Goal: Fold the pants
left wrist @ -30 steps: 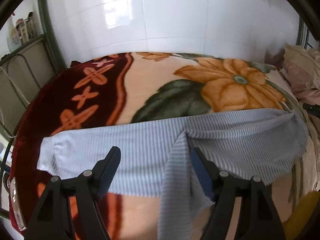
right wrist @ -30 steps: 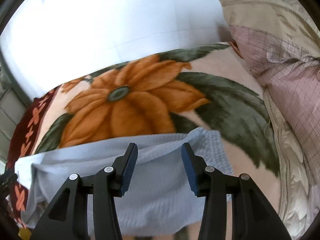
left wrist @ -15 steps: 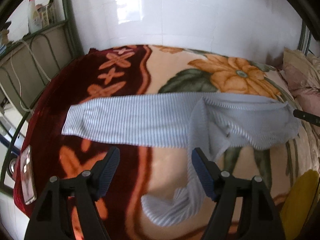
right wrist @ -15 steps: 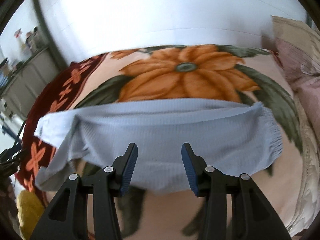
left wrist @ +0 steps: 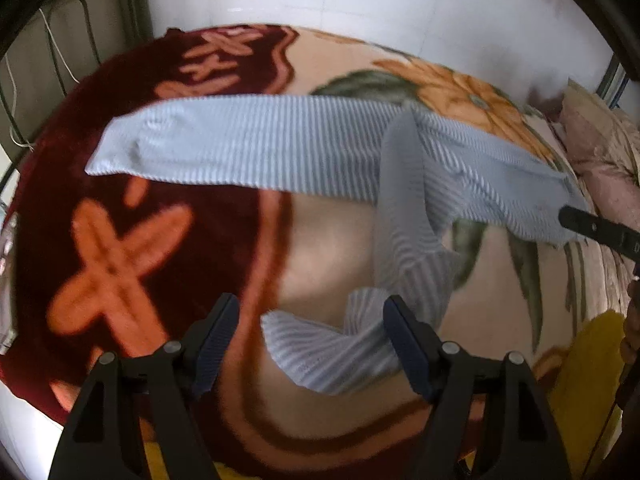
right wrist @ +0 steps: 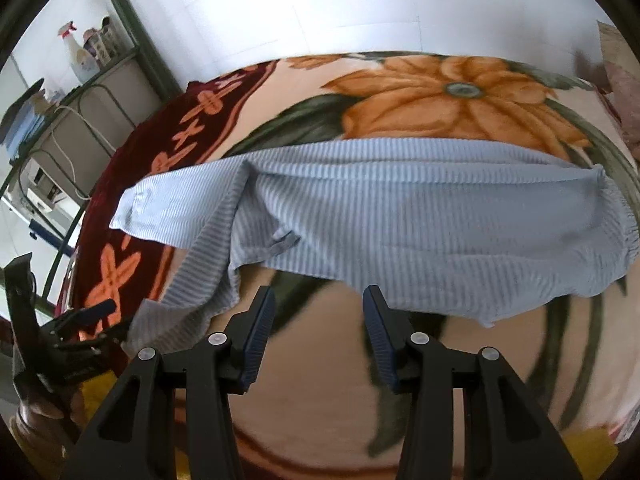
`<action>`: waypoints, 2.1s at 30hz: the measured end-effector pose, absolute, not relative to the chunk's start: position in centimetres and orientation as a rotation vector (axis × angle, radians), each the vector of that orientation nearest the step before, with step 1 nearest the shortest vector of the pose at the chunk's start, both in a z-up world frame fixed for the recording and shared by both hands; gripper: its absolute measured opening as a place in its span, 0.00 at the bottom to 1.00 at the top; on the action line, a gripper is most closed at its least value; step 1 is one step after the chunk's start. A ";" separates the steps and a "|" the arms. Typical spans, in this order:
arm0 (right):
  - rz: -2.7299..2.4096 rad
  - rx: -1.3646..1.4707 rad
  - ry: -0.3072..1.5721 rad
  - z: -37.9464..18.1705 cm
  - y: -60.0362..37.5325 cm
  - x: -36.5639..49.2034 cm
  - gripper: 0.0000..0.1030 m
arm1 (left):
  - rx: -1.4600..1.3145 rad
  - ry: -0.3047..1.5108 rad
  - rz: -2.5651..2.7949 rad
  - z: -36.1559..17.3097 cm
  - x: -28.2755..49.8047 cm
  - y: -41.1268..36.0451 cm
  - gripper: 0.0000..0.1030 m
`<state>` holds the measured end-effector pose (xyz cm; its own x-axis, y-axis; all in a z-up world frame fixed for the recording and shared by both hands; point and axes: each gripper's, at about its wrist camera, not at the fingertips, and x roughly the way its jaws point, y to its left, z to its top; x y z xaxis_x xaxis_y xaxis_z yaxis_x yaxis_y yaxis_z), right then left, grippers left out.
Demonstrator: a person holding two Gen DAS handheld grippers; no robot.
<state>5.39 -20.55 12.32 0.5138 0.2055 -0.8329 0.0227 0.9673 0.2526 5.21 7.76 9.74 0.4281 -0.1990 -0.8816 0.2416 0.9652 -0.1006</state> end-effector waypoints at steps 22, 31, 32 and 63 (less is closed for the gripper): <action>0.097 0.306 1.105 8.6 -20.5 5.4 0.45 | -0.003 1.130 -0.381 8.4 4.4 6.3 0.23; 0.134 0.233 1.103 8.7 -18.5 7.6 0.45 | -0.085 0.975 -0.215 13.8 8.2 12.8 0.22; 0.142 0.213 1.098 8.8 -18.1 8.1 0.45 | -0.093 0.968 -0.199 13.9 8.7 13.5 0.22; 0.486 -0.318 1.135 7.6 -10.0 23.2 0.45 | -0.145 0.936 -0.022 10.8 13.5 21.4 0.22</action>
